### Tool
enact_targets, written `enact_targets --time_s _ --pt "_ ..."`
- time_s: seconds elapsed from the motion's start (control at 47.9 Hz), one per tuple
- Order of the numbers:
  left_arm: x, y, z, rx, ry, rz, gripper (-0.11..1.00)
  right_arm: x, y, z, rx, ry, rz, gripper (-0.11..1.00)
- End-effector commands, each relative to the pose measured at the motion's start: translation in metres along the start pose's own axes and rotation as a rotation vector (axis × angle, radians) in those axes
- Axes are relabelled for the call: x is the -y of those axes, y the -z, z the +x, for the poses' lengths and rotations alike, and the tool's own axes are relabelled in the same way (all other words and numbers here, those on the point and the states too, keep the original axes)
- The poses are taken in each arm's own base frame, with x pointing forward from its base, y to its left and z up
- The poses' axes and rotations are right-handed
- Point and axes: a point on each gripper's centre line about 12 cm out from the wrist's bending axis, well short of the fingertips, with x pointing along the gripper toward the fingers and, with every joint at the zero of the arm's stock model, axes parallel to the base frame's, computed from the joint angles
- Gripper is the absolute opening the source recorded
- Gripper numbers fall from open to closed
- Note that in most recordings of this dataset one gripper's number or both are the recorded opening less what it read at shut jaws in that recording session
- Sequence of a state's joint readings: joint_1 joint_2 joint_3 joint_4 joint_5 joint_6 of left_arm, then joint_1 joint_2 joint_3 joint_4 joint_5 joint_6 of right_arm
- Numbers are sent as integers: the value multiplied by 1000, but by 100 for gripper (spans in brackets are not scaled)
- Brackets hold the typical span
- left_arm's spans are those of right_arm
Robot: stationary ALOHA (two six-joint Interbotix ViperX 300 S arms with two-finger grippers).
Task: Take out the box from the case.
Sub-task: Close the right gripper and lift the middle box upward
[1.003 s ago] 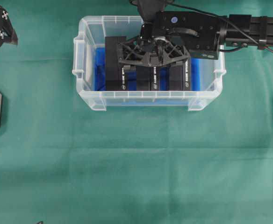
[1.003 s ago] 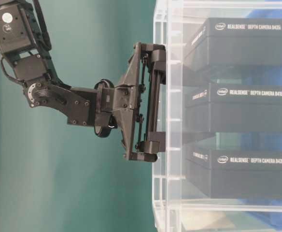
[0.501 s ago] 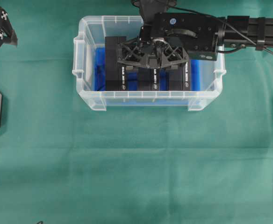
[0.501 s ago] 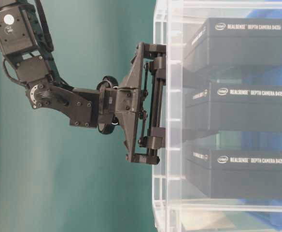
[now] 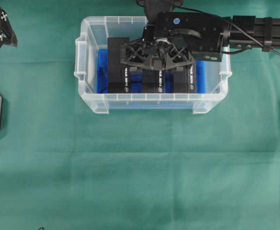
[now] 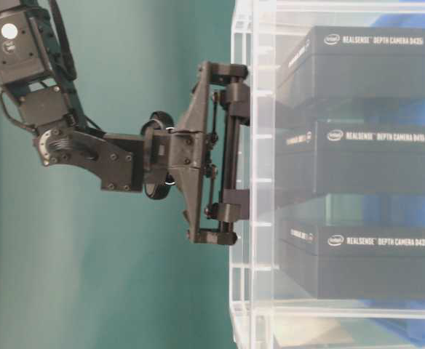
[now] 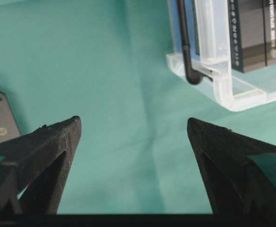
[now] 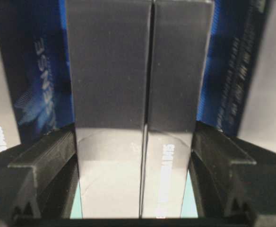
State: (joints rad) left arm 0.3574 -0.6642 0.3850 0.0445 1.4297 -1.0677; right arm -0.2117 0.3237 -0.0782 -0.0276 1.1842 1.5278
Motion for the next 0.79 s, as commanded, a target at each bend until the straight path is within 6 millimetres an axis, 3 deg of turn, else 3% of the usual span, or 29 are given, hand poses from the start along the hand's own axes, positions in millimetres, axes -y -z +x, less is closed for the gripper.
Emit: enact_targets --time_s 0.0,0.773 --pt "2 -1 -6 14 19 2 94 -4 1 -44 3 -80 -2 66" --pt "5 3 -7 6 25 16 94 -1 -3 -164 16 -153 5 66"
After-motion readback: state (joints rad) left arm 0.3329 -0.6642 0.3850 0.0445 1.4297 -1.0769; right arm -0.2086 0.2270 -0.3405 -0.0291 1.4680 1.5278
